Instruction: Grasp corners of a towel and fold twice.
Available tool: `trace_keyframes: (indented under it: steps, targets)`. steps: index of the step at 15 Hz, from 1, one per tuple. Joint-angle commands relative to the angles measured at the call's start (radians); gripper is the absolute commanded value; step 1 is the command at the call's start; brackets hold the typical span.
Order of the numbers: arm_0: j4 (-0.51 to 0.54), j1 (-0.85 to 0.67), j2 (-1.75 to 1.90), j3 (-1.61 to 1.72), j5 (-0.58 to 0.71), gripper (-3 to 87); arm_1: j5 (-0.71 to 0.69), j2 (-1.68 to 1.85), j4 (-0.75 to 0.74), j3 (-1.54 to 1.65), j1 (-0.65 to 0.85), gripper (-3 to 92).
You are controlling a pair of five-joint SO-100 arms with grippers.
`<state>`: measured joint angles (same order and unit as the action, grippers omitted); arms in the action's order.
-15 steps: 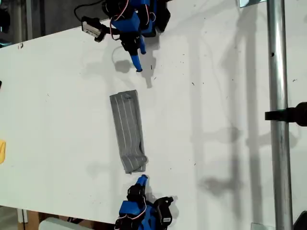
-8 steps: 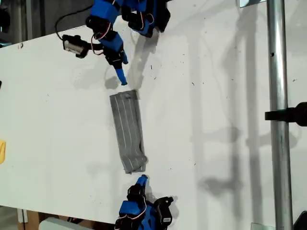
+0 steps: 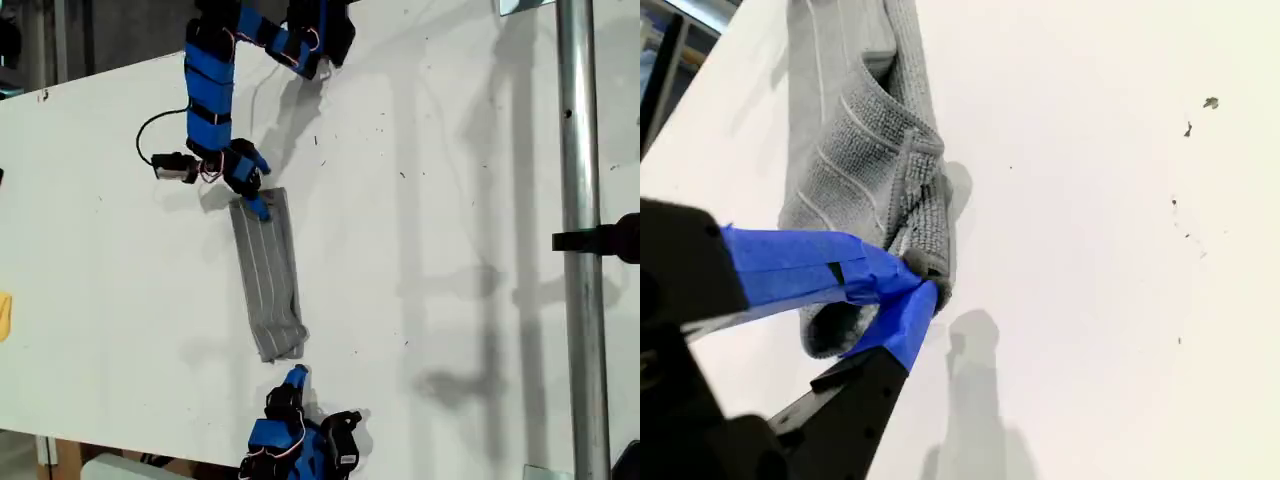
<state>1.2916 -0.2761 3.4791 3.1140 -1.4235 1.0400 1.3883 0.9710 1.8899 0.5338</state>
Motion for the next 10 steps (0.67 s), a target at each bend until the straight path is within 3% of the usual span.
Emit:
trace_keyframes:
  steps: [1, 3, 4, 5, 7, 10]
  targets:
    - [0.003, -0.008, -0.002, 0.005, 0.003, -2.6, 0.057, -0.107, -0.018, -0.189, -0.048, 46.1]
    - [0.003, -0.006, -0.002, 0.005, 0.005, -2.6, 0.055, -0.183, -0.055, -0.290, -0.064, 31.6]
    - [0.003, -0.006, -0.002, 0.005, 0.005, -2.6, 0.051, -0.219, -0.071, -0.336, -0.061, 19.7]
    - [0.003, -0.006, -0.002, 0.005, 0.005, -2.6, 0.074, -0.239, -0.051, -0.368, -0.054, 0.9]
    - [0.003, -0.008, -0.002, 0.005, 0.006, -2.6, 0.069, -0.204, 0.021, -0.362, -0.046, -0.2]
    - [0.003, -0.006, -0.002, 0.005, 0.006, -2.6, 0.046, 0.256, 0.534, -0.288, -0.049, -0.2]
